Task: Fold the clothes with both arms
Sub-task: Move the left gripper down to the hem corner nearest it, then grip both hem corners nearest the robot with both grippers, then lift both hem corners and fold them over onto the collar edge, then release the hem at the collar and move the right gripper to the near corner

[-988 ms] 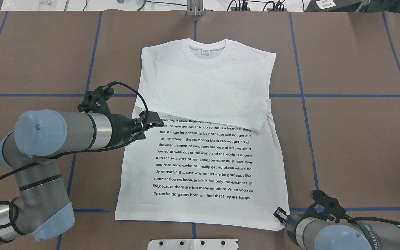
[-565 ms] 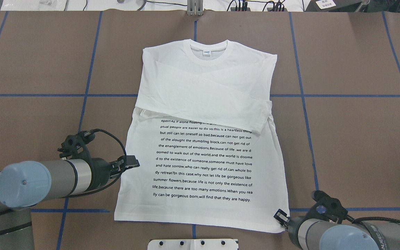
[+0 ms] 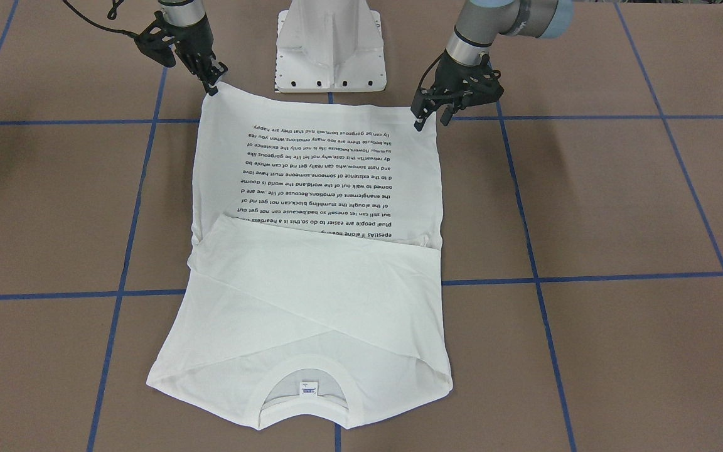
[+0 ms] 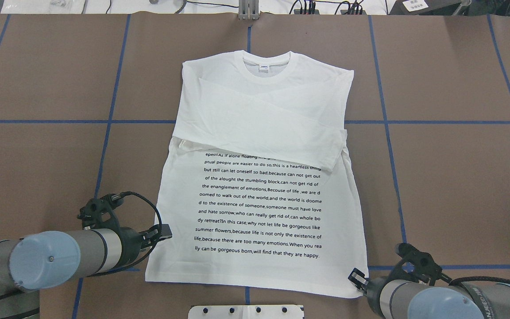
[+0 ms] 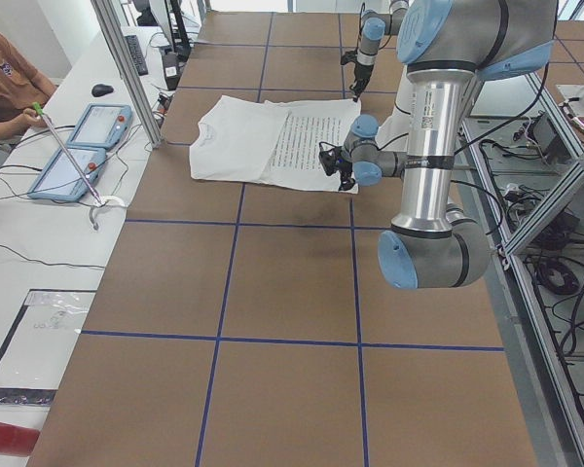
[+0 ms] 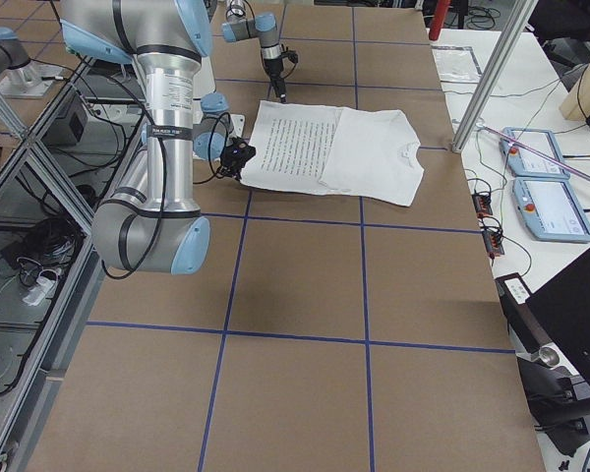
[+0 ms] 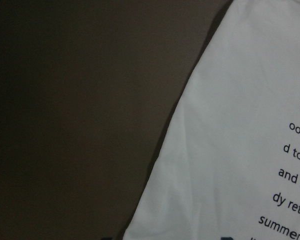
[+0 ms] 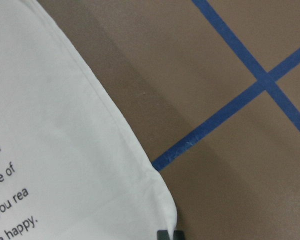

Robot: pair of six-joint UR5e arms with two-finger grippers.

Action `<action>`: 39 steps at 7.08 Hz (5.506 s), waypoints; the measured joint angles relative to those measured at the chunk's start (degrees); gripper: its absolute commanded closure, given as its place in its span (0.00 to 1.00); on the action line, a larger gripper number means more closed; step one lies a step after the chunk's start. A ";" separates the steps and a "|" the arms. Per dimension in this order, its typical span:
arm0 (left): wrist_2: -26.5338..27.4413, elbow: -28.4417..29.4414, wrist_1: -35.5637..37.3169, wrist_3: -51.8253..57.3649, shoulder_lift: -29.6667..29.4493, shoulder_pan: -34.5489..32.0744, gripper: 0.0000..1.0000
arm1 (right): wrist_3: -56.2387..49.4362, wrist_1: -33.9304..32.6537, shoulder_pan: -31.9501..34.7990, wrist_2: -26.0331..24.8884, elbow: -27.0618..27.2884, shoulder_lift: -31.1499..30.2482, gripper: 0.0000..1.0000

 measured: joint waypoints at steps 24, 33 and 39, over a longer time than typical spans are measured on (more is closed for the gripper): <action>-13.99 4.29 2.85 14.19 -17.40 -29.34 1.00 | -20.50 -0.25 44.32 26.66 -20.42 25.91 1.00; -12.37 49.50 -26.91 16.33 -32.09 -34.59 1.00 | -25.68 16.00 49.35 26.97 -59.24 41.71 1.00; -11.69 52.49 -27.20 20.05 -32.54 -35.68 0.35 | -25.57 16.42 50.65 27.44 -60.92 42.58 0.00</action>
